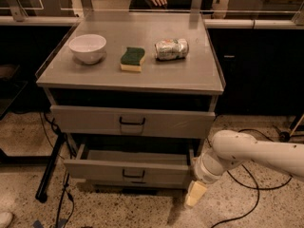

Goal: Open middle drawer

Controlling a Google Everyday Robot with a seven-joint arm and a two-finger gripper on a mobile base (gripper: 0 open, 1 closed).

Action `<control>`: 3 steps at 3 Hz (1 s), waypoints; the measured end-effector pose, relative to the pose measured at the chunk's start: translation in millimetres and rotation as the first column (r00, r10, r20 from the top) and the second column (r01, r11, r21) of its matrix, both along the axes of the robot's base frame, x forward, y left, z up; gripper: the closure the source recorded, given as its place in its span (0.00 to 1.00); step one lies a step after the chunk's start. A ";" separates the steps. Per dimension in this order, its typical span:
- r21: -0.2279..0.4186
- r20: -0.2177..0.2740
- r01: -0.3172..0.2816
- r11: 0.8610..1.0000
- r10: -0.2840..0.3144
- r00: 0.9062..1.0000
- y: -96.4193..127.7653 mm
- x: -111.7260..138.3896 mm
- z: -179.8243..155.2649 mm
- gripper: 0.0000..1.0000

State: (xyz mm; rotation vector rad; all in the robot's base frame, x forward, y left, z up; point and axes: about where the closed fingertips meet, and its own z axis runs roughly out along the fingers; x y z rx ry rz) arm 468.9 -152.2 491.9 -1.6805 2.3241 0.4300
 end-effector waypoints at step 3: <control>0.015 -0.015 -0.073 0.997 0.074 0.997 34.1 11.1 -24.2 0.00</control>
Offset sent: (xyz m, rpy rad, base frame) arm 0.0177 0.0420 -0.0281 0.0173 0.0130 0.0904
